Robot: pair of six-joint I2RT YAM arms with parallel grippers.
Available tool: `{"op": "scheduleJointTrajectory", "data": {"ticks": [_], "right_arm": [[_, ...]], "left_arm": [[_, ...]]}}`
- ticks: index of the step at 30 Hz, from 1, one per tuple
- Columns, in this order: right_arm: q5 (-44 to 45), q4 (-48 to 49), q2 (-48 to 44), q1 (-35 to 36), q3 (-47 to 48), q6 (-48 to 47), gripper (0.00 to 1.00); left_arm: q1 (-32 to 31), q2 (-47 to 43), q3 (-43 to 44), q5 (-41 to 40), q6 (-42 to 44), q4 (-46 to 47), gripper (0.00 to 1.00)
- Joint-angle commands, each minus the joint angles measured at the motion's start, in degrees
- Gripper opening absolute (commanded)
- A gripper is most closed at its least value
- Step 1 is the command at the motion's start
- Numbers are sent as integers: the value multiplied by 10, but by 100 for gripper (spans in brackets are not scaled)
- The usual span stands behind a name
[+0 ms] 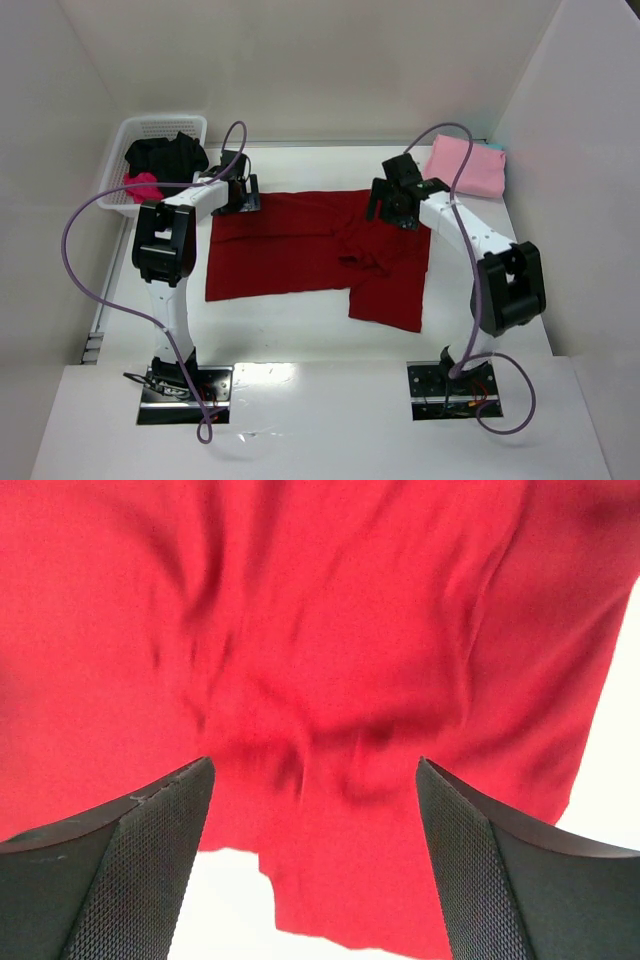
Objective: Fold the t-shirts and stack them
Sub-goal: Fold the flattened tshirt in 1/3 of the way
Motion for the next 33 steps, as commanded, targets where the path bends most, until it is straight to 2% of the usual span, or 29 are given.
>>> {"op": "scheduleJointTrajectory", "data": {"ticks": [1,5,10,15,16,23,27,30,32,33], "right_arm": [[55,83,71,-60,47,7,87],[75,111,115,-108,88,2,85],[98,112,186,-131,121,-25,83],[84,151,198,-131,99,-36,71],[77,156,206,-131,99,-36,64],[51,167,238,-137,93,-36,54],[36,167,251,-137,88,-31,54],[30,172,251,-137,72,-31,49],[43,172,251,-137,66,-31,31],[43,172,251,-137,66,-31,26]], "left_arm": [[1,16,3,19,14,-14,99],[1,16,3,29,14,-14,99],[1,16,3,35,14,-14,99],[1,16,3,35,14,-14,99],[1,16,3,35,14,-14,99],[1,16,8,35,14,-14,99],[1,16,8,35,14,-20,99],[1,16,8,35,14,-20,99],[1,16,8,40,14,-20,99],[1,16,8,40,14,-20,99]]}}
